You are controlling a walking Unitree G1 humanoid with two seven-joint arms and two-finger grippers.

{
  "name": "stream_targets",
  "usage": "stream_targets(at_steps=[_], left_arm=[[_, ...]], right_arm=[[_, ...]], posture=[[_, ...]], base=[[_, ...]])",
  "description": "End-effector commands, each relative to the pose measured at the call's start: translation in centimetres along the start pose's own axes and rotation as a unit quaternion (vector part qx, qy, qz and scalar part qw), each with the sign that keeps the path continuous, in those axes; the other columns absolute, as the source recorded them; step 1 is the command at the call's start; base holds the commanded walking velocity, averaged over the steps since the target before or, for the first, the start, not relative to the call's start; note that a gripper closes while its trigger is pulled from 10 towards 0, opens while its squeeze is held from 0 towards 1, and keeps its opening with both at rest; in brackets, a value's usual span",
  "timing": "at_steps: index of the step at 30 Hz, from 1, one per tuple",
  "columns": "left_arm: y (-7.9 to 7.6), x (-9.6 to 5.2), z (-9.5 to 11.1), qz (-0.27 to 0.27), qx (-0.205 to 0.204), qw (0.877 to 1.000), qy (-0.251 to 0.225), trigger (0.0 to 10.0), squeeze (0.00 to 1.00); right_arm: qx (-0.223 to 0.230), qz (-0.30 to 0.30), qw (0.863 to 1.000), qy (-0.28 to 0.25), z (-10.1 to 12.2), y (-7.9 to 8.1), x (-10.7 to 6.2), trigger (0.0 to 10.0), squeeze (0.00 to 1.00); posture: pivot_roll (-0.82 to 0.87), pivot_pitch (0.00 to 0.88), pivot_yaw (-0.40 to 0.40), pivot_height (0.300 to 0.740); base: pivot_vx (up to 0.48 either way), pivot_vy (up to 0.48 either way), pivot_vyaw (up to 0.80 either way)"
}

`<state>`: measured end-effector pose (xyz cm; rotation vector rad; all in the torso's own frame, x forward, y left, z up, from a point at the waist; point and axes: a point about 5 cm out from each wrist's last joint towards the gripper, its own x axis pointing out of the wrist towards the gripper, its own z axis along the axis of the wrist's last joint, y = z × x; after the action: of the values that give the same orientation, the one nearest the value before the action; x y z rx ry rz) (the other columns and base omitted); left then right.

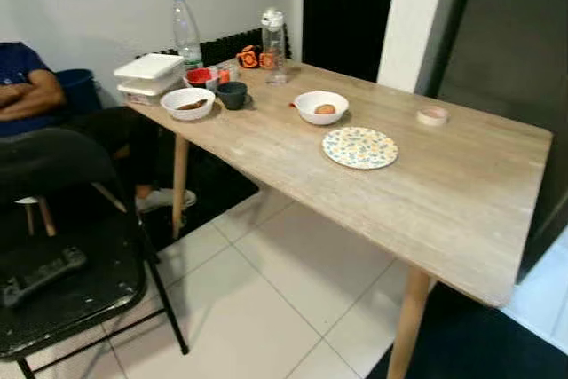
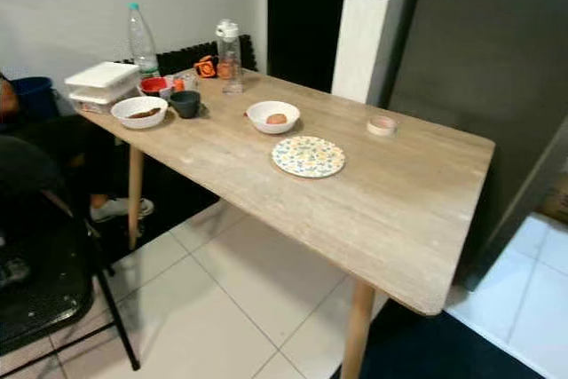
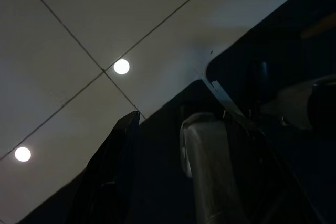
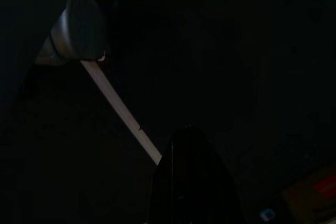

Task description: Restocking fridge

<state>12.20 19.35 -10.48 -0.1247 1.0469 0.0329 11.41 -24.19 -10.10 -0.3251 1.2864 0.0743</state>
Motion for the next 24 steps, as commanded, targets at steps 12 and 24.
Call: stream_targets(at_steps=[12, 24], left_arm=[[-0.01, -0.04, -0.21, -0.001, 0.003, 1.0, 0.004, 10.0, 0.0], [0.01, -0.01, -0.05, 0.004, -0.008, 1.0, -0.002, 10.0, 0.0]], right_arm=[[0.005, 0.005, 1.0, 0.0, 0.23, -0.01, 0.0, 10.0, 0.0], [0.009, 0.002, 1.0, 0.007, -0.07, -0.05, -0.01, 10.0, 0.0]], posture=[[-0.1, 0.0, 0.0, 0.74], [-0.1, 0.0, 0.002, 0.74]], base=[[0.292, 0.0, -0.33], [0.09, 0.0, -0.78]])
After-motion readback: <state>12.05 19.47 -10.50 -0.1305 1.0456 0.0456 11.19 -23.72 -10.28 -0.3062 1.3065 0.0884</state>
